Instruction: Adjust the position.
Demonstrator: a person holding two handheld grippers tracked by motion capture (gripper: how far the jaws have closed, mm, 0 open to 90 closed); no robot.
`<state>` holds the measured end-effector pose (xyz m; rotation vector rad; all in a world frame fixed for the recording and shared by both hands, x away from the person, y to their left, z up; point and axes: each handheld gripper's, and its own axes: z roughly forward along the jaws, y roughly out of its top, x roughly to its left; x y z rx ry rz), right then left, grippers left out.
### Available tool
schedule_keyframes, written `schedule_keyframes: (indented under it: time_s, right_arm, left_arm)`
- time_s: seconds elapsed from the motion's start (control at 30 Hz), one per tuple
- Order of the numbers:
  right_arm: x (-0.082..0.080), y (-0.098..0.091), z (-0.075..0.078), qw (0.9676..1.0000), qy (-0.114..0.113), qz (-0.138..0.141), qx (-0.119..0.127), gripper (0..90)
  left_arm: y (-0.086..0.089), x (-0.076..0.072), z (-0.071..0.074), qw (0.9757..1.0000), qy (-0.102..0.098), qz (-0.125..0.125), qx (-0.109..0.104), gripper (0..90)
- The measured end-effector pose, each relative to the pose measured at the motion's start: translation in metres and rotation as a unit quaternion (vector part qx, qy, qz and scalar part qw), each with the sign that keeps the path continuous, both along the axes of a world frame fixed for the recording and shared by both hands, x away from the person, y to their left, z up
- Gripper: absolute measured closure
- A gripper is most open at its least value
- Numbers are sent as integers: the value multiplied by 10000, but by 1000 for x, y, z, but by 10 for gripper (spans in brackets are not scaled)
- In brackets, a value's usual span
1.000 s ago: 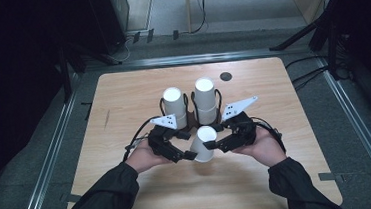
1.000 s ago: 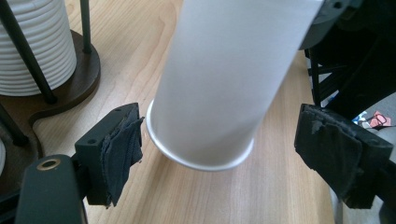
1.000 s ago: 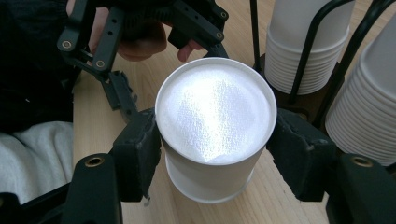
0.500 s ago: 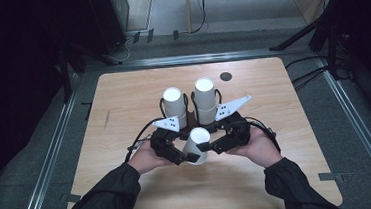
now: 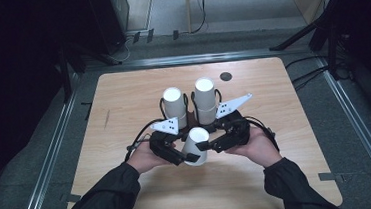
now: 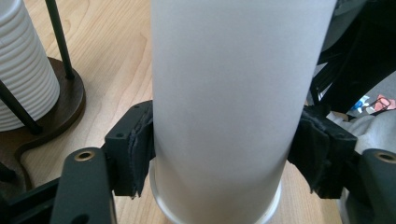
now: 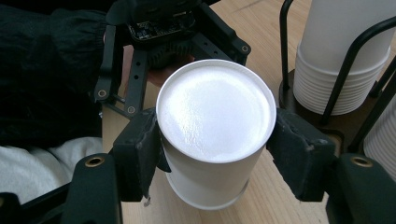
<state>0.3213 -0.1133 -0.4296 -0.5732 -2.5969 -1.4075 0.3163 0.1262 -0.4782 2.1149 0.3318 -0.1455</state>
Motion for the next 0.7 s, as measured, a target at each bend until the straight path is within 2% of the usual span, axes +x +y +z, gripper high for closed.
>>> schedule_keyframes:
  time_s: [0.1, 0.3, 0.43, 0.57, 0.7]
  right_arm:
    - [-1, 0, 0, 10000, -41, 46, 16, 351]
    - [-2, -4, -3, 9998, -159, 142, 0, 264]
    - [-3, -7, -7, 9992, -344, 163, -120, 263]
    - [-3, -8, -17, 9994, -275, 142, -160, 271]
    - [-5, -8, -24, 9990, -355, 132, -256, 277]
  left_arm:
    - [0, 1, 2, 9999, -5, -90, 108, 301]
    - [8, 4, 9, 9994, 51, -116, 311, 301]
    - [15, 9, 13, 9990, 70, -42, 444, 296]
    - [17, 12, 19, 9982, -19, -91, 597, 299]
    - [18, 15, 21, 9962, -52, -174, 850, 298]
